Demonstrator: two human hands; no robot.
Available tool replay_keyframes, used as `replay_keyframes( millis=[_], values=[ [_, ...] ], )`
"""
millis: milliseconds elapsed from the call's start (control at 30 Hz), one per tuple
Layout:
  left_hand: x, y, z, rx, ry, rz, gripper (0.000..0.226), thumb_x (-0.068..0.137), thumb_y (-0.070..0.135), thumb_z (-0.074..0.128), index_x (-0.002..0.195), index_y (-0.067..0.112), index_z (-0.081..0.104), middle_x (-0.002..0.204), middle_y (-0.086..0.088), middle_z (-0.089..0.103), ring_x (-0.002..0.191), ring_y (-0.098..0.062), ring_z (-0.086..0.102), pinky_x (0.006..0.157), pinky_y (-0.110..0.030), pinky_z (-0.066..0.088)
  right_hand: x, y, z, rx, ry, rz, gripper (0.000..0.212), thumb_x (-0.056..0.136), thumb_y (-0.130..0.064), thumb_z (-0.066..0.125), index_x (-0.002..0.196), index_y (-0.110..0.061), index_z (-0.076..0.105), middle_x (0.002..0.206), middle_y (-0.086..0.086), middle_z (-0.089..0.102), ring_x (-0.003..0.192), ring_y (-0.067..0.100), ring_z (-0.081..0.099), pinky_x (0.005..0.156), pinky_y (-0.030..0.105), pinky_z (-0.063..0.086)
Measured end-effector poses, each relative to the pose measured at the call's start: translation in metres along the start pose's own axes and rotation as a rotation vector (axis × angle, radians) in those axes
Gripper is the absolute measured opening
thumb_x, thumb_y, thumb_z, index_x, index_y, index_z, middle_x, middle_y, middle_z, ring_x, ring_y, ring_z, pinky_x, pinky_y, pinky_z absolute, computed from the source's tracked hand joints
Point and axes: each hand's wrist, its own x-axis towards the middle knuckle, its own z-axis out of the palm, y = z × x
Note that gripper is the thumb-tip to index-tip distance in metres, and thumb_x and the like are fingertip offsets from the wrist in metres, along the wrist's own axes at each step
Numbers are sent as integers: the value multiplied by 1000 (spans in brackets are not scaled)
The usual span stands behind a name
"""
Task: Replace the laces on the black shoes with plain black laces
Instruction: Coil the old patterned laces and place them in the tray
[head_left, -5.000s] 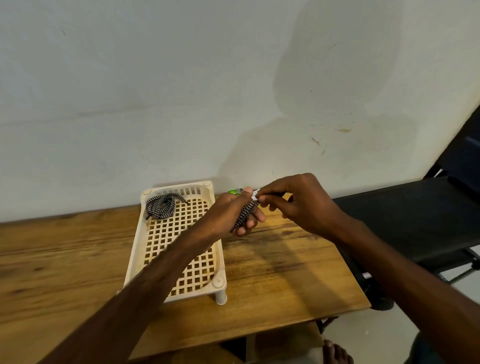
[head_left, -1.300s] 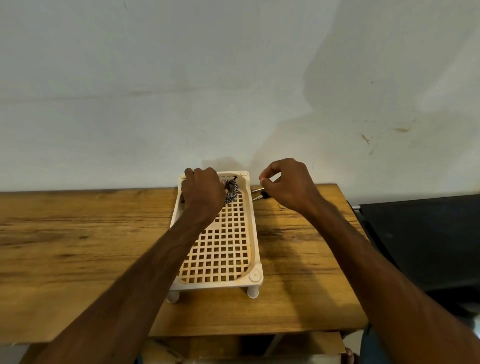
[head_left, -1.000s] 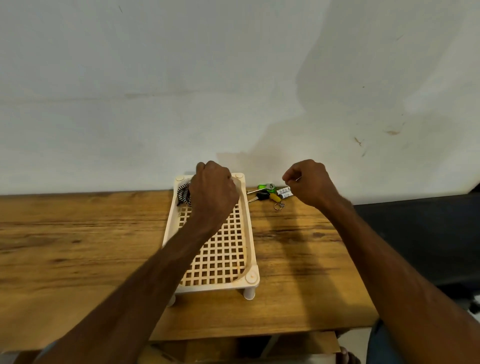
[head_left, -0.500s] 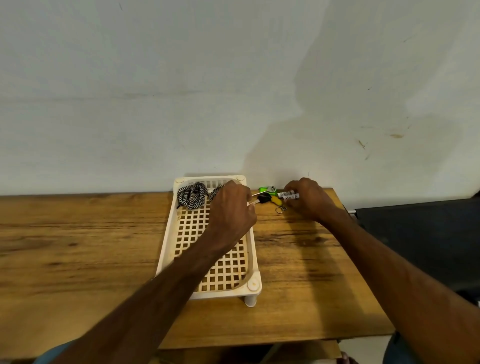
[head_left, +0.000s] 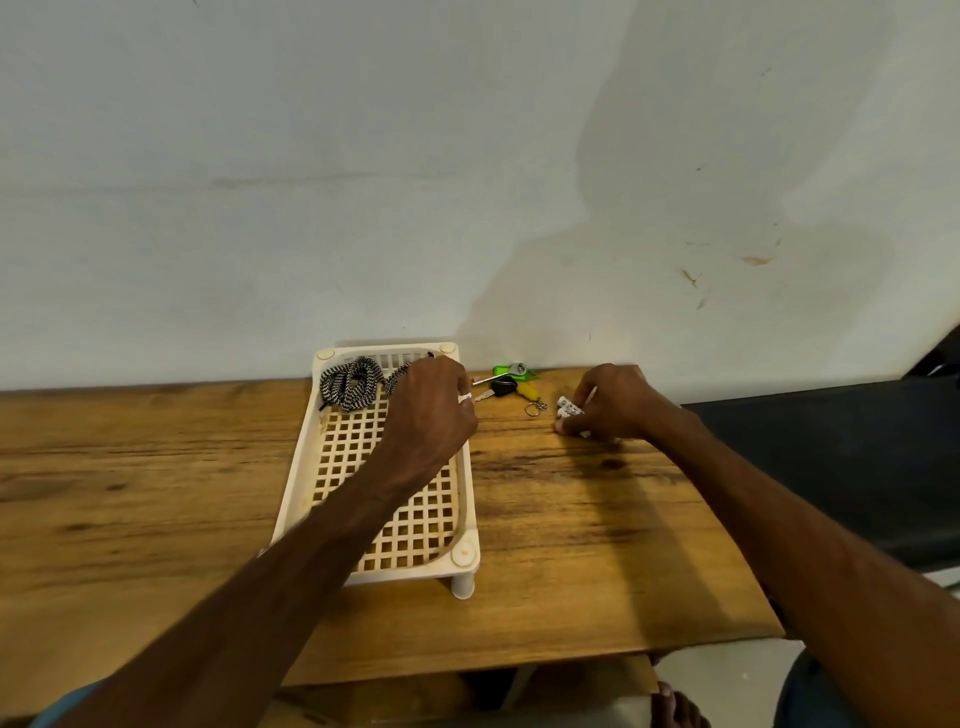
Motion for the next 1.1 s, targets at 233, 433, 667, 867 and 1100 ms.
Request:
replay_keyframes(
  millis=[233, 433, 667, 867, 1100],
  values=[
    [-1, 2, 1, 71, 22, -29, 16, 89, 26, 72, 103, 20, 76, 107, 2, 72, 100, -17, 66, 82, -31, 49, -2, -7, -5, -21, -45, 1, 40, 76, -44, 87, 88, -7, 81, 75, 6, 75, 72, 17, 70, 72, 35, 58],
    [2, 8, -17, -108, -17, 5, 19, 89, 30, 76, 104, 19, 77, 95, 9, 72, 87, -7, 67, 83, -31, 56, -16, -30, -17, 259, 119, -100, 33, 85, -44, 80, 80, -12, 82, 71, 5, 76, 68, 18, 71, 60, 28, 56],
    [7, -8, -69, -798, -244, -241, 36, 84, 22, 83, 116, 9, 74, 89, -8, 79, 85, -22, 78, 78, -29, 63, -34, -111, -12, 921, -111, -186, 31, 85, -41, 81, 91, -10, 81, 79, 4, 77, 68, 9, 71, 56, 19, 53],
    [11, -33, -94, -658, -112, -304, 28, 76, 18, 89, 101, 12, 79, 86, -5, 79, 77, -19, 78, 76, -31, 63, -20, -144, 5, 991, -143, -203, 32, 92, -36, 75, 103, -6, 78, 90, 7, 80, 77, 15, 75, 61, 22, 56],
    [9, -54, -89, -110, -263, -294, 25, 72, 14, 91, 95, 14, 83, 87, -2, 78, 71, -13, 74, 74, -30, 62, -5, -139, 17, 391, 128, -307, 21, 90, -30, 77, 101, -13, 74, 97, -3, 76, 84, 7, 71, 79, 33, 56]
  ],
)
